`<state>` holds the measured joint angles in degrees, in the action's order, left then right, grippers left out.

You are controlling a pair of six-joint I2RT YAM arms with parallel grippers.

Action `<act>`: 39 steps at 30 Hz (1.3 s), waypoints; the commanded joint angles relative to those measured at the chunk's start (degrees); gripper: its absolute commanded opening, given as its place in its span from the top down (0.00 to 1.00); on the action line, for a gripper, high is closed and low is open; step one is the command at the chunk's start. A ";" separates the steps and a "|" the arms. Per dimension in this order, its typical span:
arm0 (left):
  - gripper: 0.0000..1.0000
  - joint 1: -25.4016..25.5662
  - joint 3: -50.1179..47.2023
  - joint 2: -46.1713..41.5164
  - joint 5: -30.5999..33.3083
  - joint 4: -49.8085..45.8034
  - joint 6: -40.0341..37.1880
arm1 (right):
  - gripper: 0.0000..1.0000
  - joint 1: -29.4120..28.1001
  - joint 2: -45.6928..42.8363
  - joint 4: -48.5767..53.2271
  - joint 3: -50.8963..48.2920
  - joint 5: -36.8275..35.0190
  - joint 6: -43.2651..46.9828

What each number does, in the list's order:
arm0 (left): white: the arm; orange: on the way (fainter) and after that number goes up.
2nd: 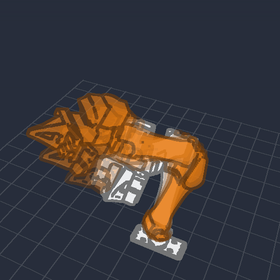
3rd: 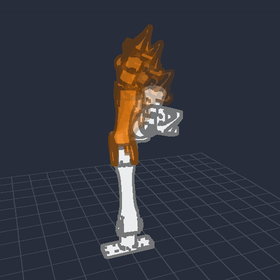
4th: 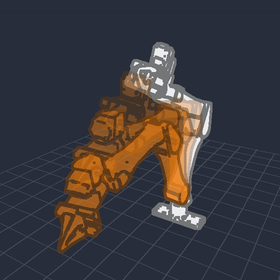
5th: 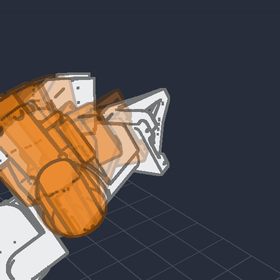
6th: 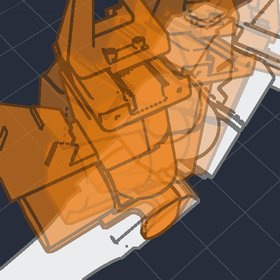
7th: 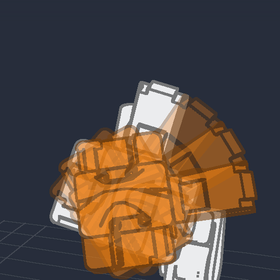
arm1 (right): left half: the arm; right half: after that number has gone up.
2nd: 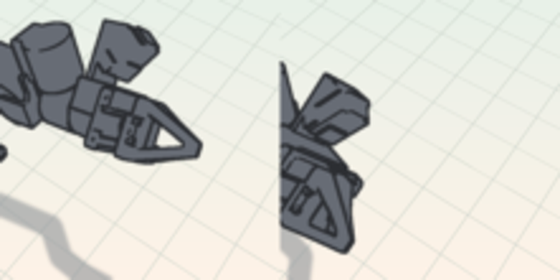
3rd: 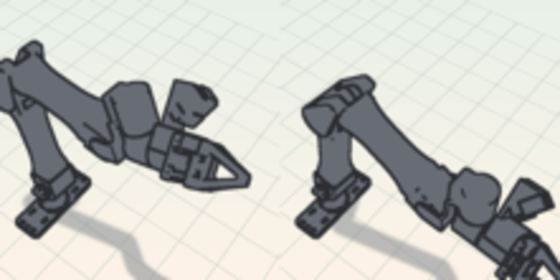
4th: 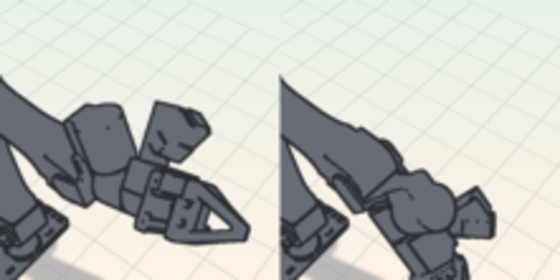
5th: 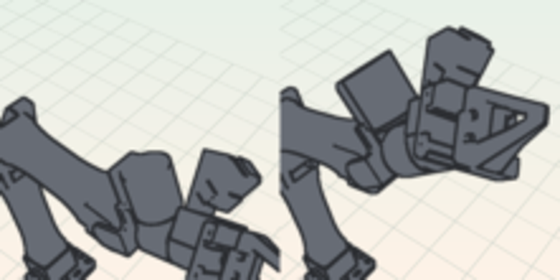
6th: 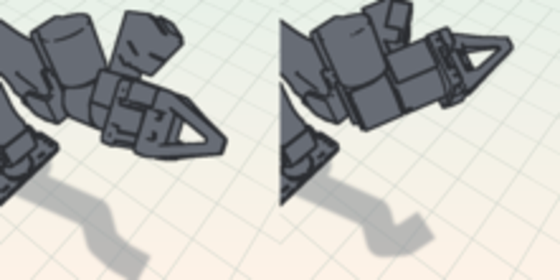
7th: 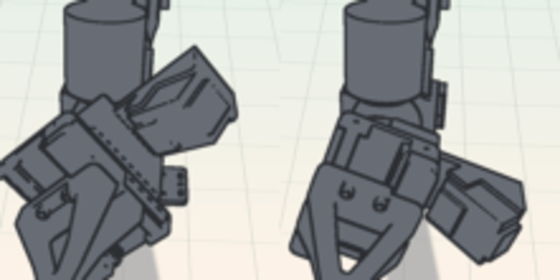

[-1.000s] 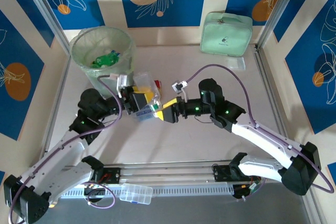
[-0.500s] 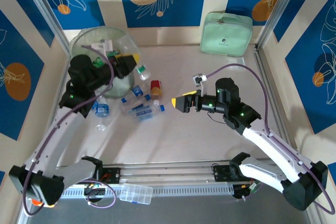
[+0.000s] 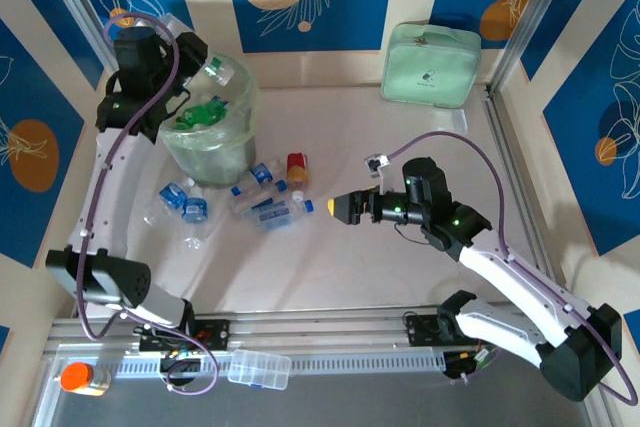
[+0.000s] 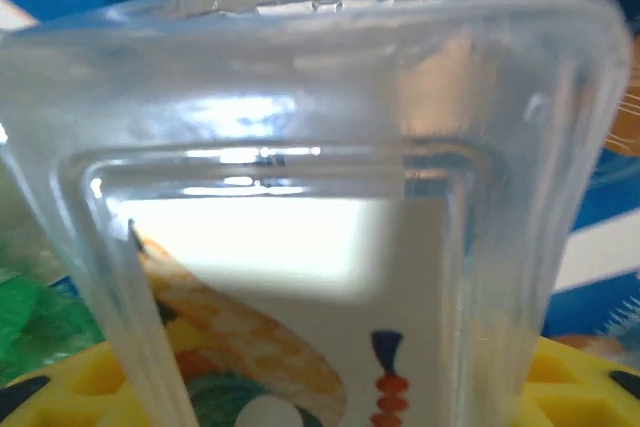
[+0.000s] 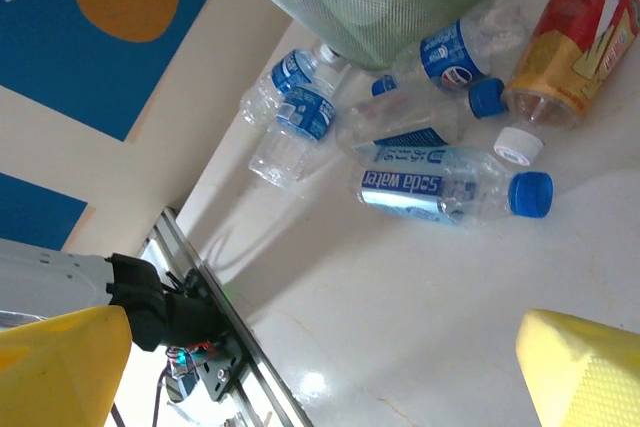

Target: Put the plastic bottles in the bin

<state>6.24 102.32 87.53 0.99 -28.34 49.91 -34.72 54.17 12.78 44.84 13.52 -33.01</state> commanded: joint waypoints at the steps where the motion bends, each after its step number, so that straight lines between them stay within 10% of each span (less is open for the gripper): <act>1: 1.00 -2.09 -1.35 2.07 1.87 -4.37 7.49 | 0.01 -0.65 -0.47 0.41 0.07 -1.68 0.14; 15: 0.87 -5.35 -2.34 13.90 -7.26 -1.37 8.20 | 0.01 -1.97 -0.34 2.34 0.89 -3.84 0.99; 22: 0.35 -5.54 -1.03 17.15 -11.39 -3.26 8.09 | 0.01 -2.28 0.24 3.57 2.01 -5.39 2.06; 28: 0.14 -5.71 1.63 15.96 -10.86 -6.55 5.68 | 0.01 -3.05 0.97 3.75 2.42 -5.80 2.24; 39: 0.11 -5.89 3.73 8.76 -11.86 -7.92 5.15 | 0.01 -3.96 0.72 4.69 4.00 -7.21 3.28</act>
<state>1.21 103.77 100.25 -9.21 -35.22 56.25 -38.26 55.31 16.36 46.89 7.25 -31.22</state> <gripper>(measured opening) 0.895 0.990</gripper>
